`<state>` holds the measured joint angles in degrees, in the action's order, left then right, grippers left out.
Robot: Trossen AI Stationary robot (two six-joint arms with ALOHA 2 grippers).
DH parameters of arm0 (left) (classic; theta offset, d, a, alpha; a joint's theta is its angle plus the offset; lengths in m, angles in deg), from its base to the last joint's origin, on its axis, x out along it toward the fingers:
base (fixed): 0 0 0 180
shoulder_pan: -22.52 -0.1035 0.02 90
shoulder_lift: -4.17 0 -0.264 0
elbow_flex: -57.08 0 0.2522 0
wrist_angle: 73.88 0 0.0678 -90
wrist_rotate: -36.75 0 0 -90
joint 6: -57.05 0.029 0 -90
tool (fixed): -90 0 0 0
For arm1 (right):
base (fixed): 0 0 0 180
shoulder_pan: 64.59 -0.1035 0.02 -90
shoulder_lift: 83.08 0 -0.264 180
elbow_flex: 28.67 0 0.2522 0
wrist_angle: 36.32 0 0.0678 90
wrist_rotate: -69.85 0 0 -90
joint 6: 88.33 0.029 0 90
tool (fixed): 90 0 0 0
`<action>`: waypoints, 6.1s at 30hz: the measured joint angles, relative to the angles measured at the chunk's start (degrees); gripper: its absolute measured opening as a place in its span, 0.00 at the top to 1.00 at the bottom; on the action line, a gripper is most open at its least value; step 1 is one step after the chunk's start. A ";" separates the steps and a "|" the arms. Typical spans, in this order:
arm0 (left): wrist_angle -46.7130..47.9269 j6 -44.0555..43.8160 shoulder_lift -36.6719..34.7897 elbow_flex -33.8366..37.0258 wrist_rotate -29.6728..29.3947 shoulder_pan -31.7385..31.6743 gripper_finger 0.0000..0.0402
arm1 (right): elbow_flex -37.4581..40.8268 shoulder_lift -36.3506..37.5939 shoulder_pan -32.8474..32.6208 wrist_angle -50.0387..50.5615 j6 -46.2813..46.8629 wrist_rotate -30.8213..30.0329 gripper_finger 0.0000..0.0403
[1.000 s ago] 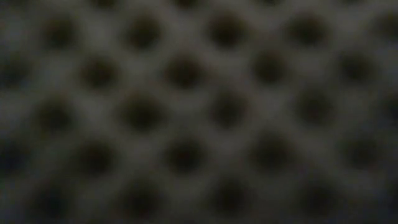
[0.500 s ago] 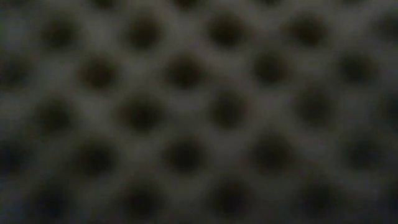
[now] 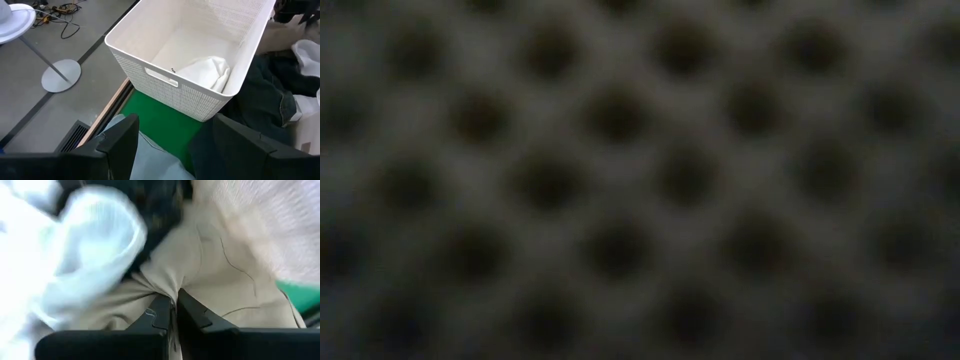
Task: Sort clothes
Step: Put the brown pants into the gray laundry organizer
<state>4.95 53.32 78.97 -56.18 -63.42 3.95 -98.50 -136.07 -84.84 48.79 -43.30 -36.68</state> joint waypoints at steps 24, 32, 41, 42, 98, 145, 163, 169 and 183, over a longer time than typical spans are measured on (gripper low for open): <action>-11.40 0.46 -2.20 0.00 2.17 0.02 0.42 | -26.36 -0.51 0.02 -35.52 -33.97 -16.13 0.98; -16.43 0.20 -2.81 0.00 2.19 0.02 0.42 | -31.58 -4.07 0.04 -53.08 -50.11 -19.74 0.98; -32.02 4.03 -2.76 0.00 0.43 0.00 0.42 | -42.42 -13.39 0.04 -61.44 -61.04 -16.36 0.98; -33.69 4.95 -2.84 0.00 0.24 0.00 0.42 | -44.03 -14.79 0.04 -61.40 -61.50 -16.14 0.98; -14.57 -2.61 -16.48 0.09 33.70 2.27 0.42 | -78.45 -60.01 -0.48 -20.98 -8.29 18.31 0.80; 0.00 -26.82 20.59 -0.24 18.97 41.72 1.00 | -42.47 -18.88 -1.31 -6.73 -27.43 -12.66 0.97; -4.43 -21.18 32.58 -0.24 40.63 42.45 1.00 | -34.65 -17.53 0.07 -10.49 -21.83 -15.59 0.97; -5.74 -18.37 36.38 -0.23 39.55 43.09 1.00 | -34.65 -17.53 1.00 -10.45 -21.91 -15.75 0.97; -14.33 -14.65 35.99 12.72 47.17 42.56 1.00 | -34.65 -17.51 1.18 -10.36 -21.06 -15.60 0.97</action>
<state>-9.38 38.67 114.95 -43.46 -16.25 46.51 -133.15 -153.58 -83.66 38.43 -64.36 -52.28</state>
